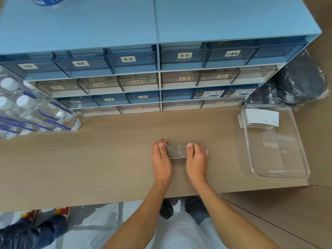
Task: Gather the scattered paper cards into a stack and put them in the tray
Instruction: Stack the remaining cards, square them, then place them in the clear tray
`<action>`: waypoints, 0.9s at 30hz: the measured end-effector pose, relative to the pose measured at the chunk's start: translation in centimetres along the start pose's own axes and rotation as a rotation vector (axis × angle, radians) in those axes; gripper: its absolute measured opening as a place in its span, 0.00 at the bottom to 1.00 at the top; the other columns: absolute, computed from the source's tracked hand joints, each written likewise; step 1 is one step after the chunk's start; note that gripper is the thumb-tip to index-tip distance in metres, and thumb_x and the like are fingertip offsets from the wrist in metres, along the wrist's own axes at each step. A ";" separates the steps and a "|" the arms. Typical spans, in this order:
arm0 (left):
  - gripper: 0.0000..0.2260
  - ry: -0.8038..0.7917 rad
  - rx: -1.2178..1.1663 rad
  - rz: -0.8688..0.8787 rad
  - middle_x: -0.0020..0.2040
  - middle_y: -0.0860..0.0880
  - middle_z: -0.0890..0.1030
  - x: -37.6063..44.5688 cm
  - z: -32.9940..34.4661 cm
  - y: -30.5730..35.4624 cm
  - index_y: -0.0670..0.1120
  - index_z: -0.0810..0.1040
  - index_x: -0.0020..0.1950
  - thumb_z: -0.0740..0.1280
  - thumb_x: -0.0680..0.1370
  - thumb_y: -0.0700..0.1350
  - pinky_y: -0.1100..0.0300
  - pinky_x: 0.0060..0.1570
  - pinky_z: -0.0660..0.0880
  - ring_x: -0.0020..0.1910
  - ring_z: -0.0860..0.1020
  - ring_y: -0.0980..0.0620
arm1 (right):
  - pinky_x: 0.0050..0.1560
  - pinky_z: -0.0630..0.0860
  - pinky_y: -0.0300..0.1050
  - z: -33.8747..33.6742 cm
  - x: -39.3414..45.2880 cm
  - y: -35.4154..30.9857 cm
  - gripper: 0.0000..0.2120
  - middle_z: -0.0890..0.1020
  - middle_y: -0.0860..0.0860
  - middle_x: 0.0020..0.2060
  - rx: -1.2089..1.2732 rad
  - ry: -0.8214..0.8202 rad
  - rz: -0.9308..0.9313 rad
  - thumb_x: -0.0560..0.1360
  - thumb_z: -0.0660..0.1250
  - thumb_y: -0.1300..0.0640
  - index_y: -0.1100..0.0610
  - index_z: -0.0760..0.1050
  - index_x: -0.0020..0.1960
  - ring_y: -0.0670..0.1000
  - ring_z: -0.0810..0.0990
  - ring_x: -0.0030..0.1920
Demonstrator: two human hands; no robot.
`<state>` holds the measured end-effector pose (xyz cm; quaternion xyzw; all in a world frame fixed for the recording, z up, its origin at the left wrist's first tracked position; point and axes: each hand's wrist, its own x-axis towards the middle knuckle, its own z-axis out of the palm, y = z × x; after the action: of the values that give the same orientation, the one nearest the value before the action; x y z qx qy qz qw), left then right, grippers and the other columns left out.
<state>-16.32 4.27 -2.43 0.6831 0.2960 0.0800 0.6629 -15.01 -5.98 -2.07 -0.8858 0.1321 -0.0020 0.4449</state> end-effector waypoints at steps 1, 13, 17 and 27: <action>0.12 0.000 0.006 0.001 0.49 0.51 0.79 -0.1 0.0 0.0 0.43 0.76 0.50 0.53 0.85 0.43 0.75 0.51 0.70 0.49 0.76 0.68 | 0.58 0.72 0.53 0.1 -0.1 -0.2 0.12 0.82 0.54 0.50 0.063 -0.012 0.028 0.82 0.59 0.57 0.61 0.79 0.54 0.51 0.73 0.51; 0.13 -0.002 0.048 0.003 0.43 0.55 0.77 -0.3 -0.3 0.0 0.43 0.76 0.48 0.54 0.85 0.44 0.74 0.43 0.70 0.41 0.75 0.66 | 0.47 0.72 0.31 1.8 -0.2 -0.5 0.12 0.79 0.41 0.44 0.359 0.045 0.150 0.83 0.55 0.55 0.56 0.76 0.51 0.36 0.76 0.45; 0.13 0.051 0.030 -0.011 0.39 0.55 0.75 -0.2 0.2 -0.3 0.44 0.75 0.46 0.56 0.84 0.46 0.72 0.38 0.69 0.36 0.72 0.63 | 0.45 0.71 0.32 2.0 -0.2 -0.2 0.12 0.78 0.42 0.41 0.356 0.058 0.143 0.82 0.54 0.55 0.57 0.74 0.49 0.37 0.75 0.42; 0.13 0.105 0.063 -0.004 0.38 0.57 0.76 -0.2 0.6 -0.3 0.49 0.75 0.44 0.54 0.84 0.46 0.75 0.38 0.68 0.36 0.74 0.66 | 0.46 0.72 0.37 2.2 -0.3 -0.1 0.13 0.78 0.45 0.41 0.335 0.077 0.125 0.83 0.53 0.55 0.59 0.74 0.48 0.43 0.75 0.42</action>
<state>-16.26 3.62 -2.71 0.6980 0.3340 0.1050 0.6247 -15.03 -4.11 -3.30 -0.7886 0.2015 -0.0305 0.5801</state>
